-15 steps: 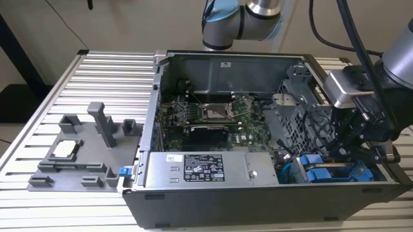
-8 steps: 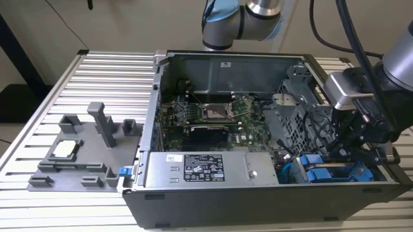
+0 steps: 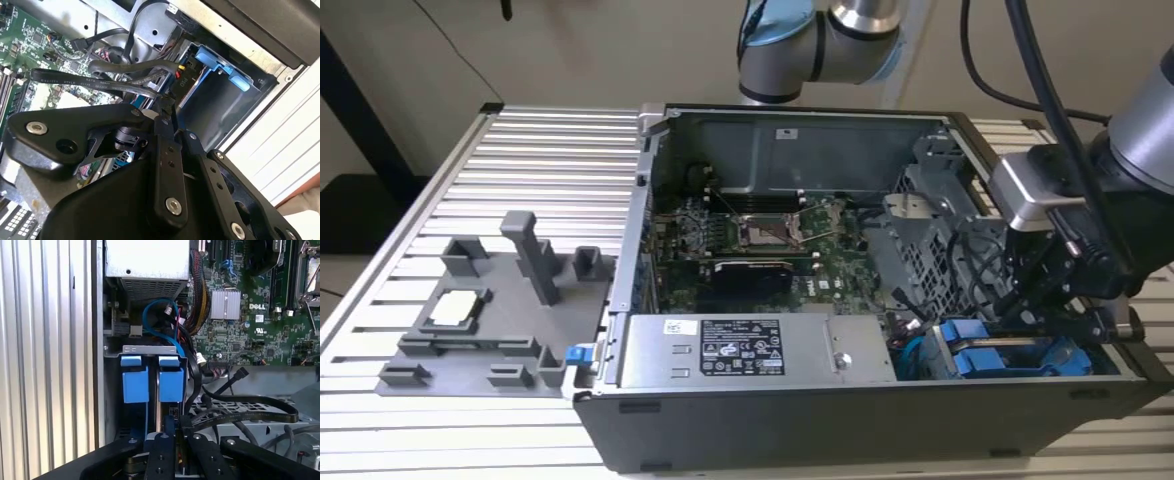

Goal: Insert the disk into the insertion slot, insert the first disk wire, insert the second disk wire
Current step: 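Insert the second disk wire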

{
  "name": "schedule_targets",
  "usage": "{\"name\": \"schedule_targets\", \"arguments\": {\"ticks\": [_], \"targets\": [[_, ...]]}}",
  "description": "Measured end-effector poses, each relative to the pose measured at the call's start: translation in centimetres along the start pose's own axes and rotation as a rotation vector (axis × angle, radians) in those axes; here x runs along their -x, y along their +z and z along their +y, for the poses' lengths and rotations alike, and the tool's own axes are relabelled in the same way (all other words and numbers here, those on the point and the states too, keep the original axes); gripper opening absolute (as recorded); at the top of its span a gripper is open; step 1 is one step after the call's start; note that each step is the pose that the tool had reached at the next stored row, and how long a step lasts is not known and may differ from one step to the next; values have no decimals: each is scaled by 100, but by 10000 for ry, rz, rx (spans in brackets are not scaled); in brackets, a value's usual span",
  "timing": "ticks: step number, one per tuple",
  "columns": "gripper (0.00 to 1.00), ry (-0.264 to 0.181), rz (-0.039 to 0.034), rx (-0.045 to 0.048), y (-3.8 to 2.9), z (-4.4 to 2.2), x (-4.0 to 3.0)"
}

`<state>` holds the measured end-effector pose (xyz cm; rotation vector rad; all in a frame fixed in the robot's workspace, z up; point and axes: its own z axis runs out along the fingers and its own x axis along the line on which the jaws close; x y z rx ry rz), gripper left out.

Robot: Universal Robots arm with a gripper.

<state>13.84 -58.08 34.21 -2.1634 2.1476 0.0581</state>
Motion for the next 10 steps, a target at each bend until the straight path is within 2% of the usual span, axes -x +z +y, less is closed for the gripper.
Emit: {"name": "schedule_targets", "arguments": {"ticks": [10], "targets": [[16,39,2,-3,49,-12,-7]]}}
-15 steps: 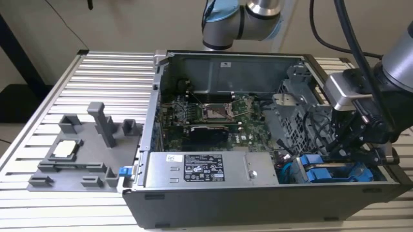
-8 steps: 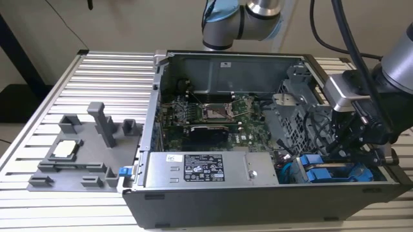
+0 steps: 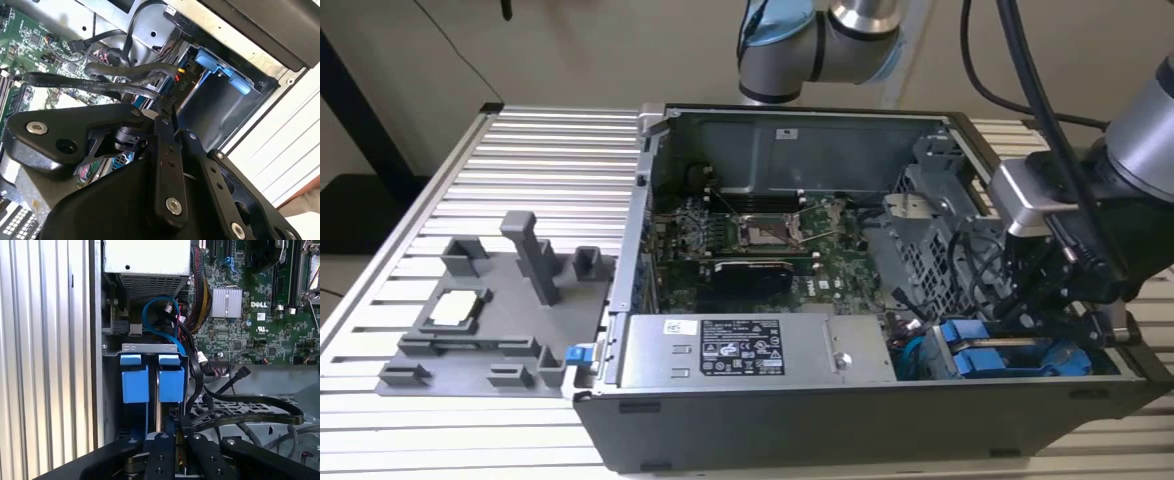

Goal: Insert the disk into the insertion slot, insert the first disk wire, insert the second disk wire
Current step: 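Insert the second disk wire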

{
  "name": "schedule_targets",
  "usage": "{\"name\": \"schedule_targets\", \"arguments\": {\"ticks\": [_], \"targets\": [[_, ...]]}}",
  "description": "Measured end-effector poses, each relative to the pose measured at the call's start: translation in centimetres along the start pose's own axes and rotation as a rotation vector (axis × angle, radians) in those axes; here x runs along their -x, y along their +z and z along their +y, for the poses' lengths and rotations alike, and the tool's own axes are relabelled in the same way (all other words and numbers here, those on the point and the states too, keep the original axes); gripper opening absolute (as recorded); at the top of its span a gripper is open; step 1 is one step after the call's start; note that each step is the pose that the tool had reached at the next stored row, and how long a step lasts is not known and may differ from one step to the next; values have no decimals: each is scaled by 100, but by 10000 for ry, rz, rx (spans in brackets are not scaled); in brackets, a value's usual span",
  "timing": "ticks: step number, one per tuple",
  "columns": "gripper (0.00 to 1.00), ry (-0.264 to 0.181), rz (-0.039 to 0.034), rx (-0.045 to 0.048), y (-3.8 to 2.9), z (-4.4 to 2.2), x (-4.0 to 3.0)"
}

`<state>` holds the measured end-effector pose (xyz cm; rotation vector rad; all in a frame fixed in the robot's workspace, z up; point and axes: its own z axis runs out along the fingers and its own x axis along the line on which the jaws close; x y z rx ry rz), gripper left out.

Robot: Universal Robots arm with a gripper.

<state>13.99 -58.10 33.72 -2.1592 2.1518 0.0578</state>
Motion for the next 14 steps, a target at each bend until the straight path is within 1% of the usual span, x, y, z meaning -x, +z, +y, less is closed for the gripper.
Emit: {"name": "schedule_targets", "arguments": {"ticks": [2,10,11,12,14], "targets": [[16,17,5,-2,12,1,-1],[16,18,-11,-5,22,0,-1],[17,18,-11,-4,24,0,-2],[24,18,-11,-3,24,0,-2],[24,18,-6,-2,17,0,-2]]}}
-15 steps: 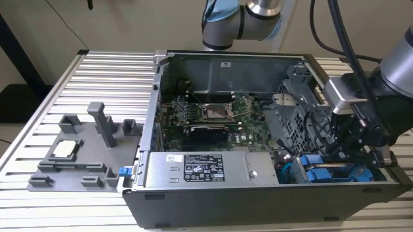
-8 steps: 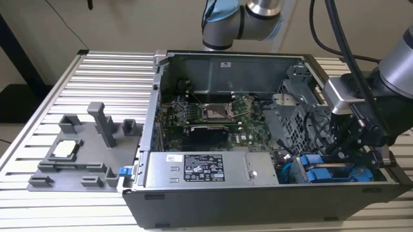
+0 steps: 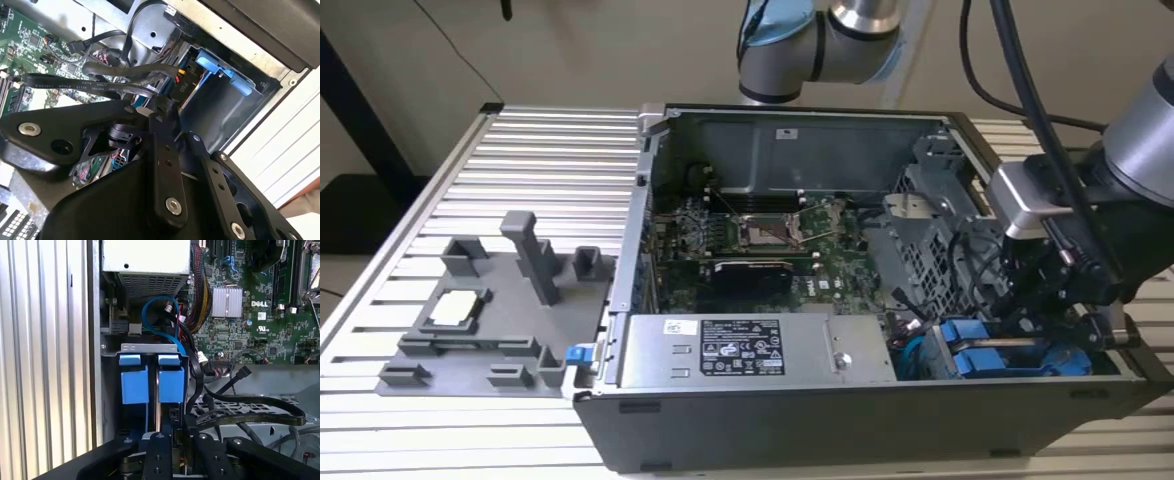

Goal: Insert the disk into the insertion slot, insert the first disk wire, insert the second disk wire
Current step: 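Insert the second disk wire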

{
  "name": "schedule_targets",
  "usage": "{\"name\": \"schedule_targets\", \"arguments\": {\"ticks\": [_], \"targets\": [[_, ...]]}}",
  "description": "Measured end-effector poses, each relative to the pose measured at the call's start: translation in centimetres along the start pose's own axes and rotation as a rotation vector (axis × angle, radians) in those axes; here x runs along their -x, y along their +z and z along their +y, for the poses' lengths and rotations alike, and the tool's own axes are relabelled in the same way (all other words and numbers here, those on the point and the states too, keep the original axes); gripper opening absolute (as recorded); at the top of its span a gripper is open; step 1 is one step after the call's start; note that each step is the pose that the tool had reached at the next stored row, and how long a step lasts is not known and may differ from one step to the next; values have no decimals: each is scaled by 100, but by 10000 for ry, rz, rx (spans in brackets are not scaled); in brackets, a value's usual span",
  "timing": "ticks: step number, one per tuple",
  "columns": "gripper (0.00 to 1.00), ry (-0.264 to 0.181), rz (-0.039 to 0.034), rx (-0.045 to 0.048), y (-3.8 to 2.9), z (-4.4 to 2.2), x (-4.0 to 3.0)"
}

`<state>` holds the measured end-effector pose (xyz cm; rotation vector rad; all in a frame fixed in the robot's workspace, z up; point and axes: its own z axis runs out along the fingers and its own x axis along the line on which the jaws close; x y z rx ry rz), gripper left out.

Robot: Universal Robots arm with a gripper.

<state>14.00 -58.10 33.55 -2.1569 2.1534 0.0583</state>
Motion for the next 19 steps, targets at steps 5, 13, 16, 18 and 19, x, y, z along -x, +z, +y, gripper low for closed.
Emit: {"name": "schedule_targets", "arguments": {"ticks": [5,13,16,18,19], "targets": [[24,2,1,2,-135,-4,12],[24,1,7,3,-390,-15,36],[24,1,7,3,-396,-15,37],[24,1,9,3,-397,-15,37],[24,1,9,3,-397,-15,37]]}}
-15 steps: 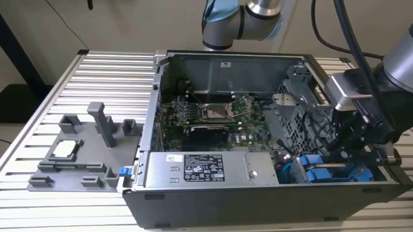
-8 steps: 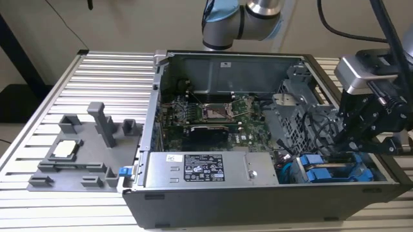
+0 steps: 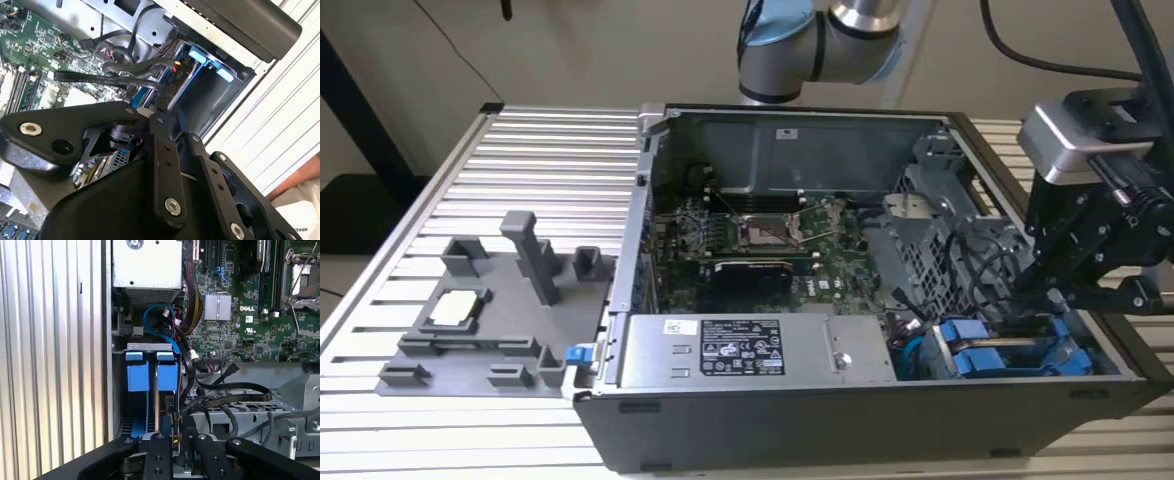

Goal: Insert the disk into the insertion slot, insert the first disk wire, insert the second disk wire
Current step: 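Insert the second disk wire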

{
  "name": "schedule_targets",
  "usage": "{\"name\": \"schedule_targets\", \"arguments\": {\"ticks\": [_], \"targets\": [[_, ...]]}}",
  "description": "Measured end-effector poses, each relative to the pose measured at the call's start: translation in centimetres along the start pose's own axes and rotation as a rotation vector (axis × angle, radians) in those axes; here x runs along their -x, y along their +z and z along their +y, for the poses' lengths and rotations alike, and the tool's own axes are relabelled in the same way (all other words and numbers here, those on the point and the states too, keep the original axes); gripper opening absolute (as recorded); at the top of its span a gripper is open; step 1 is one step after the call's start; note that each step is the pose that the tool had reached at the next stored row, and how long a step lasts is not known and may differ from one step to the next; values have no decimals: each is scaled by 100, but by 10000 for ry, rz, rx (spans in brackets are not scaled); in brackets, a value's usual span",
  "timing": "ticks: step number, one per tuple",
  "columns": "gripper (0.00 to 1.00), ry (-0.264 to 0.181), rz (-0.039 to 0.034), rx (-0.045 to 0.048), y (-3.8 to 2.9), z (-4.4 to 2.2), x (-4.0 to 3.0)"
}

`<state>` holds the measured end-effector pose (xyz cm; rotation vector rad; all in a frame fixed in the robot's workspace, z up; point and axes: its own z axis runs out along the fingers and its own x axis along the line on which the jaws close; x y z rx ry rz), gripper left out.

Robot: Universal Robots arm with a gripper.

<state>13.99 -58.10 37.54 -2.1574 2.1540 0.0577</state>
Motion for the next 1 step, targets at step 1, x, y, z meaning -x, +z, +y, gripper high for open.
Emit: {"name": "schedule_targets", "arguments": {"ticks": [1], "targets": [[24,0,1,0,0,0,0]]}}
